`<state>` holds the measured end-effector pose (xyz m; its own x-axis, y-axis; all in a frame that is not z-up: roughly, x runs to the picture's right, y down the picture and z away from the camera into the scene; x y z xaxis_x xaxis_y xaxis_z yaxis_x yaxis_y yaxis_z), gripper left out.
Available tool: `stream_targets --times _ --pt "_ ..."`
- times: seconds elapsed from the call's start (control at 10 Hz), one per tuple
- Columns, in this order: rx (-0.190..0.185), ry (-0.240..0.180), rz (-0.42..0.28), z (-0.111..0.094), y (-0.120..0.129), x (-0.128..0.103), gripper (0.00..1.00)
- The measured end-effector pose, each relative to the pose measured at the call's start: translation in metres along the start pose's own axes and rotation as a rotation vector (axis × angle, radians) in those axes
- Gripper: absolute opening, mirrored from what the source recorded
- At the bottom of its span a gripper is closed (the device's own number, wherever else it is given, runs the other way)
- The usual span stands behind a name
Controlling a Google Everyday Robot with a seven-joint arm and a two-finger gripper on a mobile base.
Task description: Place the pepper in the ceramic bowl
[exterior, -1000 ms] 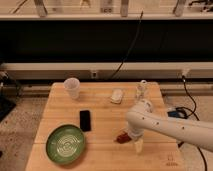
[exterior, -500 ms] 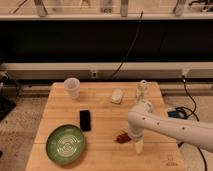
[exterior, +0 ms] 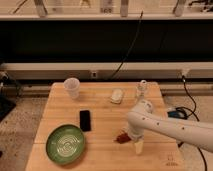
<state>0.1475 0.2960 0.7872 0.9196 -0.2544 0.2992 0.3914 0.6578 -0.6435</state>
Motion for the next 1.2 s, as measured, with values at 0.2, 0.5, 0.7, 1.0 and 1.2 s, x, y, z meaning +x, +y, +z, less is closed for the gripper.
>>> stream_targets --times 0.2,0.5,0.7,1.0,1.2 --pt "-0.006 -0.004 0.003 0.0015 0.0015 -0.0006 0.80" --pt "-0.005 -0.004 0.003 0.0007 0.0012 -0.0006 0.77" --pt "-0.005 -0.004 0.002 0.0005 0.0008 -0.0007 0.75" --pt "-0.004 -0.004 0.000 -0.0017 -0.0005 -0.0014 0.63" --pt "0.000 -0.005 0.001 -0.0057 -0.0021 -0.0020 0.70"
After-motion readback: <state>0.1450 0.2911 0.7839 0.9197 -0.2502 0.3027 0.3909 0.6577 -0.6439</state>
